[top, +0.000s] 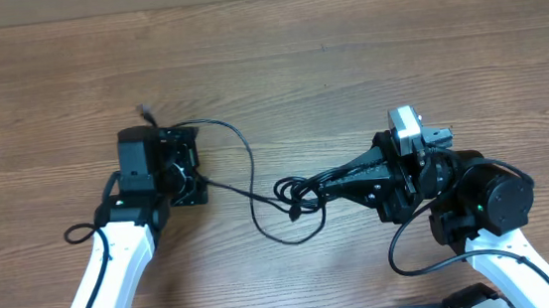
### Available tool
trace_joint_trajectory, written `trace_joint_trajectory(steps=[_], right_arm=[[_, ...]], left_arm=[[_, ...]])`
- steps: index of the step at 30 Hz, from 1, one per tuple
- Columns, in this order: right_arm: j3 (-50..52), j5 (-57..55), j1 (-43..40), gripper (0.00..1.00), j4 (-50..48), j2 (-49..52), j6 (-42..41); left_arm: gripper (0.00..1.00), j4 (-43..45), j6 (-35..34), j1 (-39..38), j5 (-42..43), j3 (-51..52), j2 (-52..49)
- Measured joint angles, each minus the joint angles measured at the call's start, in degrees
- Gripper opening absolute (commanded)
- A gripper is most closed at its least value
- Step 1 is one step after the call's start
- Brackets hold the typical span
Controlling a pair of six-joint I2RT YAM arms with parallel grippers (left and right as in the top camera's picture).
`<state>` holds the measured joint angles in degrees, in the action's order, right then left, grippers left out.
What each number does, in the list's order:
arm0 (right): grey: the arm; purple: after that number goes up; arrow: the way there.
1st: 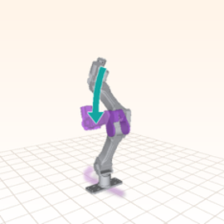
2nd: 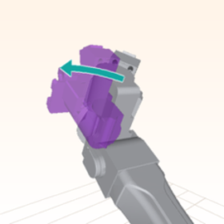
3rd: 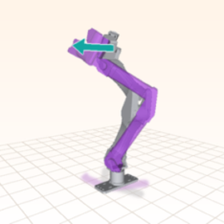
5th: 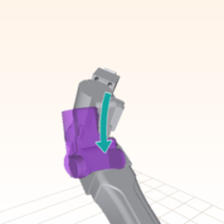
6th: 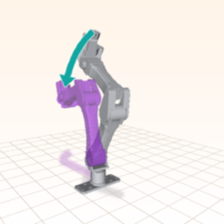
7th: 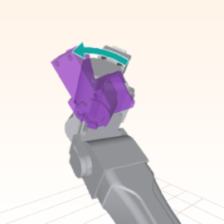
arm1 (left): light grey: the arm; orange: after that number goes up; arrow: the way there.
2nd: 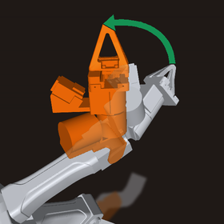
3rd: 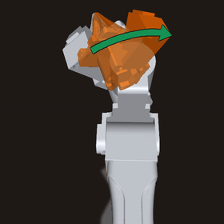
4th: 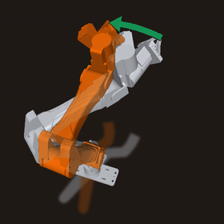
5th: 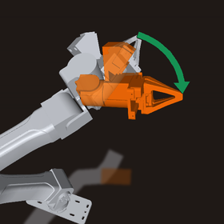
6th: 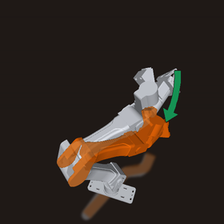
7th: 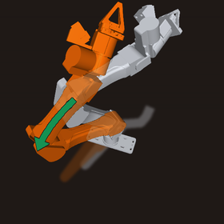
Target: Untangle cables
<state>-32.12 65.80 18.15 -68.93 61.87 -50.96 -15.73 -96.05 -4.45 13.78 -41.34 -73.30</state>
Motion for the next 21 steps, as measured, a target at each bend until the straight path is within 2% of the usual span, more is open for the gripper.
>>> trace_joint_trajectory(steps=[16, 19, 21], right_arm=[[0.0, 0.3, 0.0, 0.04, 0.0, 0.0, 0.0], [0.0, 0.3, 0.0, 0.04, 0.0, 0.0, 0.0], [0.0, 0.4, 0.0, 0.04, 0.5, 0.0, 0.0]], left_arm=[[1.00, -0.2, 1.1, 0.5, -0.3, 0.0, 0.0], [1.00, 1.4, 6.3, 0.5, 0.2, 0.0, 0.0], [0.99, 5.1, 13.4, 0.5, 1.5, 0.0, 0.0]])
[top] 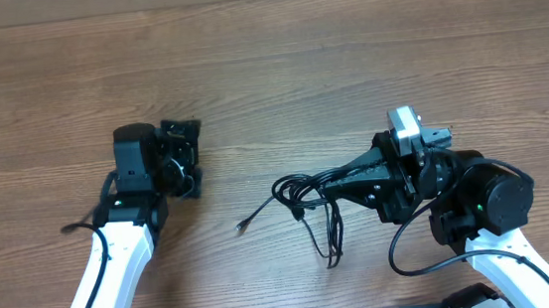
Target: Untangle cables
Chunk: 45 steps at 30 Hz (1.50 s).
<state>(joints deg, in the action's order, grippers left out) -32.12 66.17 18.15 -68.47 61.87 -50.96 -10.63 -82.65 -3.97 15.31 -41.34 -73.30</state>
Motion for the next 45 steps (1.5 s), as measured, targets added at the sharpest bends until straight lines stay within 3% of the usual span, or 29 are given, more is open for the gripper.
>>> trace_joint_trajectory(steps=[3, 7, 15, 23, 26, 34, 40, 45], right_arm=[[0.0, 0.0, 0.0, 0.04, 1.0, 0.0, 0.0], [0.0, -0.1, 0.0, 0.04, 3.2, -0.2, 0.1], [0.0, -1.2, 0.0, 0.04, 8.0, -0.2, 1.7], [0.0, -1.7, 0.0, 0.04, 12.2, -0.1, 4.9], [0.0, -1.7, 0.0, 0.04, 12.2, 0.7, 5.6], [0.0, -1.9, 0.0, 0.04, 12.4, 6.6, 6.0], [0.0, -2.5, 0.1, 0.04, 12.4, 7.4, 6.5], [0.0, -4.5, 0.1, 0.04, 12.4, 7.4, 7.7]], left_arm=[[0.90, 6.5, 11.5, 0.0, 4.3, 0.0, 0.0], [0.86, 17.2, 24.8, 0.0, 13.8, 0.1, 0.0], [0.81, 32.2, 37.6, 0.0, 31.5, 0.1, 0.0], [0.95, 41.5, 42.9, 0.0, 47.2, 0.1, 0.0], [0.94, 42.7, 43.6, 0.0, 51.1, 0.1, 0.0], [0.91, 42.8, 43.9, 0.0, 56.8, 0.1, 0.0], [1.00, 42.6, 43.9, 0.0, 60.8, 0.1, 0.0], [1.00, 42.4, 43.9, 0.0, 64.0, 0.1, 0.0]])
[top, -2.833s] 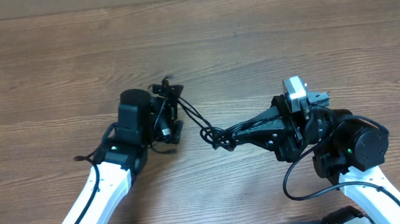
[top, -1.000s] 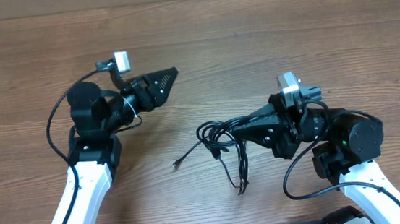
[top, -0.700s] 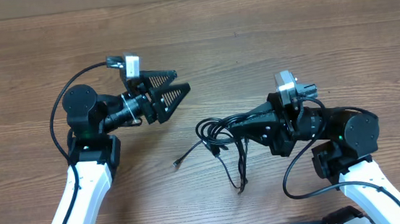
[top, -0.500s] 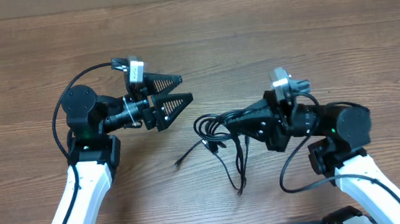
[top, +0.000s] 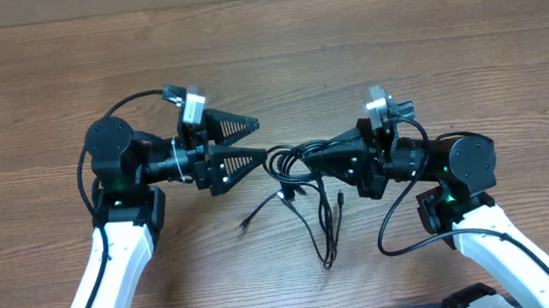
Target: Untangle cables
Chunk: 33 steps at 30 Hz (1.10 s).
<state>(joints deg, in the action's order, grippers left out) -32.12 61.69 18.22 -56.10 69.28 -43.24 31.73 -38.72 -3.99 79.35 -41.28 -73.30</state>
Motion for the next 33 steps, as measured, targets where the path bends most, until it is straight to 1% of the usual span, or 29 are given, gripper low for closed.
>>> trace_joint_trajectory(steps=[5, 7, 10, 11, 13, 15, 19, 24, 26, 27, 28, 30, 31, 33], right_arm=[[0.0, -1.8, 0.0, 0.04, 0.0, 0.0, 1.7], [0.0, -2.2, 0.0, 0.04, 0.0, 0.0, 2.0], [0.0, -2.7, 0.0, 0.04, 0.0, 0.0, 2.3], [0.0, -2.8, 0.0, 0.04, 0.0, 0.0, 2.4], [0.0, -3.4, 0.0, 0.04, 0.0, 0.0, 2.6], [0.0, -3.7, 0.1, 0.04, 0.0, 0.0, 3.2], [0.0, -3.9, 0.2, 0.04, 0.2, 0.0, 6.1], [0.0, -4.1, 0.2, 0.04, 0.9, 0.0, 7.8], [0.0, -4.2, 0.2, 0.04, 1.9, 0.0, 8.2], [0.0, -4.2, 0.2, 0.04, 2.5, 0.0, 8.4], [0.0, -4.2, 0.2, 0.04, 2.8, 0.0, 8.5], [0.0, -4.2, 0.2, 0.04, 3.0, 0.0, 8.7], [0.0, -4.3, 0.2, 0.04, 3.1, 0.0, 8.8], [0.0, -4.8, 0.2, 0.04, 3.3, 0.0, 8.8]], left_arm=[[0.99, 0.0, 0.0, 0.0, 1.7, 0.0, 0.0], [0.93, 0.0, 0.0, 0.0, 2.3, 0.0, 0.0], [0.81, 0.0, 0.2, 0.0, 2.8, 0.0, 0.0], [0.70, 0.0, 0.3, 0.0, 2.9, 0.0, 0.0], [0.59, 0.0, 0.6, -0.2, 3.0, 0.0, 0.0], [0.52, -0.1, 0.6, -0.8, 2.8, 0.0, 0.0], [0.49, -0.1, 0.6, -3.1, 1.5, 0.0, 0.0], [0.49, -0.1, 0.6, -5.8, -0.6, 0.0, 0.0], [0.47, -0.1, 0.6, -6.4, -0.9, 0.0, 0.0], [0.43, -0.1, 0.6, -6.5, -1.0, 0.0, 0.0], [0.35, -0.1, 0.5, -6.6, -1.0, 0.0, 0.0], [0.11, 0.0, 0.8, -6.5, -1.6, 0.0, 0.0], [0.04, 0.0, 0.6, -6.5, -1.8, 0.0, 0.0], [0.04, 0.1, 1.0, -6.5, -2.0, 0.0, 0.0]])
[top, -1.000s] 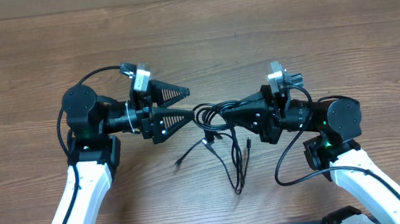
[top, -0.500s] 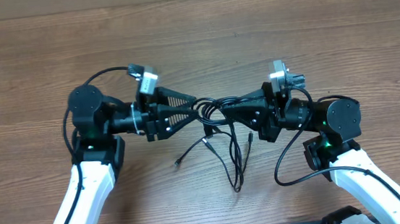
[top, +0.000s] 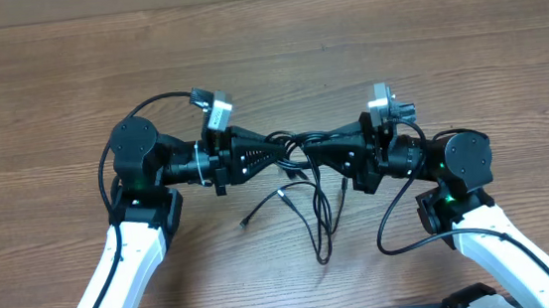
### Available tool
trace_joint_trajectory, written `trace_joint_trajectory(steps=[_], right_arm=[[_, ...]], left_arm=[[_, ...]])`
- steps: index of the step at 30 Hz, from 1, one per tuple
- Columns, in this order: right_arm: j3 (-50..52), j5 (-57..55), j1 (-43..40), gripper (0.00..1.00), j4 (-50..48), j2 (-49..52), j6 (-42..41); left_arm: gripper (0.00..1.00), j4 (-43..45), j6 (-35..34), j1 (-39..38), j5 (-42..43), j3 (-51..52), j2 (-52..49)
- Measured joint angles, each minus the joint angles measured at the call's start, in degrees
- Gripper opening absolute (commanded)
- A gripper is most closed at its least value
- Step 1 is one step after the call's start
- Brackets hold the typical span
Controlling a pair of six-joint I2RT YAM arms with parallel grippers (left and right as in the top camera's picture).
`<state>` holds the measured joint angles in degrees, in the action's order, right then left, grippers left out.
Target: Untangle cables
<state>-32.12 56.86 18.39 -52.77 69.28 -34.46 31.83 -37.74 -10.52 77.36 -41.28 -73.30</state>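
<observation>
A tangle of thin black cables (top: 297,148) hangs between my two grippers above the middle of the table. My left gripper (top: 282,153) points right, its fingers drawn together on the left side of the tangle. My right gripper (top: 310,153) points left and is shut on the tangle's right side. Long loops (top: 322,232) trail from the bundle down onto the table. A loose plug end (top: 245,222) lies on the wood below the left gripper.
The brown wooden table (top: 365,46) stretches out behind the arms. Each arm's own black wire loops beside its wrist, left (top: 155,102) and right (top: 394,238). No other objects are in view.
My left gripper was open just left of the tangle; now it has reached further right and its fingers have come together on the cables. The right gripper still holds the bundle in much the same place.
At first my left gripper pointed down at the left, with one cable stretched from it to the bundle in my right gripper. Then that cable lay loose by the bundle. Later the left gripper faced right, open, the bundle held nearer the centre. Now both grip it.
</observation>
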Motion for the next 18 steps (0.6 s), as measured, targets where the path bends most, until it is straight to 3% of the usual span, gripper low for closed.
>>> trace_joint_trajectory(steps=[18], right_arm=[[0.0, -1.7, 0.0, 0.04, 2.9, 0.0, 1.3]], left_arm=[[0.04, -0.3, 0.0, 0.0, -1.3, 0.0, 0.0]])
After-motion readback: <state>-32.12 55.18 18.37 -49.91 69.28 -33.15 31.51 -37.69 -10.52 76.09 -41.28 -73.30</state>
